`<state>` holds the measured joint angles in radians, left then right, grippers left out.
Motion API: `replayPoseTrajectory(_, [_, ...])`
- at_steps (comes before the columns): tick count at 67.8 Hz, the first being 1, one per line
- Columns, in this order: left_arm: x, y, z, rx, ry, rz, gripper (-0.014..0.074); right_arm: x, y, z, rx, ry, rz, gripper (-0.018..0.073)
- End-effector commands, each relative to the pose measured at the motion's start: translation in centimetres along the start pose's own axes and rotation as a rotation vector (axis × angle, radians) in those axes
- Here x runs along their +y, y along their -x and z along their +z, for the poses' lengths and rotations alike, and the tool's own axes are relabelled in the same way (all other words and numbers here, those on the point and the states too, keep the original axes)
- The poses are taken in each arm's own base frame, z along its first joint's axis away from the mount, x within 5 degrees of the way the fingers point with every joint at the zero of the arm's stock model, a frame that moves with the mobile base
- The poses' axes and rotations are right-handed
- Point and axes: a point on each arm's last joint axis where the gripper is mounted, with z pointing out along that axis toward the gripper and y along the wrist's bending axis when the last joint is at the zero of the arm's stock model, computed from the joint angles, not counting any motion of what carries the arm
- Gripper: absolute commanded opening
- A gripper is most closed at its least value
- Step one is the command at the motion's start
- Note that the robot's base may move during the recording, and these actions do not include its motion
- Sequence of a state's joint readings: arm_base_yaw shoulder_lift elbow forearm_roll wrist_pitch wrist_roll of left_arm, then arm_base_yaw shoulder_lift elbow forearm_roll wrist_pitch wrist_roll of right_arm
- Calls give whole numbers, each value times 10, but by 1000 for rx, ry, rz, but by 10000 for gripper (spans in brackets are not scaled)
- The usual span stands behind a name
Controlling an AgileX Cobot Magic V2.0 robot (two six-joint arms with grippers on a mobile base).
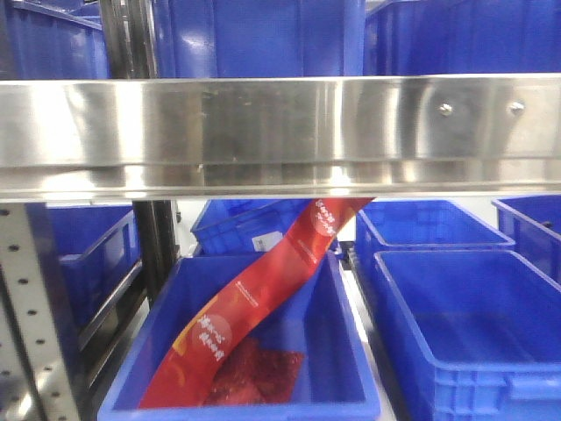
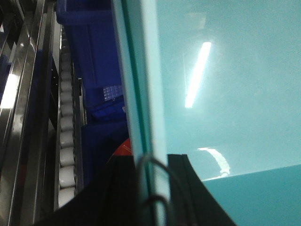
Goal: Move two blue bins to right shelf middle
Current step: 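Raise the teal bin with both grippers above the steel shelf rail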
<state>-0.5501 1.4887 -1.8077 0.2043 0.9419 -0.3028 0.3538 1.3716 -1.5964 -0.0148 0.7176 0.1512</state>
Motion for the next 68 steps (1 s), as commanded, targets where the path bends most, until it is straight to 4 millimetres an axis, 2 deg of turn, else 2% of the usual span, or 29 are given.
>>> replayPoseTrajectory(1, [-2, 13, -15, -114, -38, 3, -111, 2, 15, -11, -131, 15, -17, -154])
replayPoseTrajectory(68, [-2, 13, -15, -114, -38, 3, -111, 2, 15, -11, -131, 15, -17, -154])
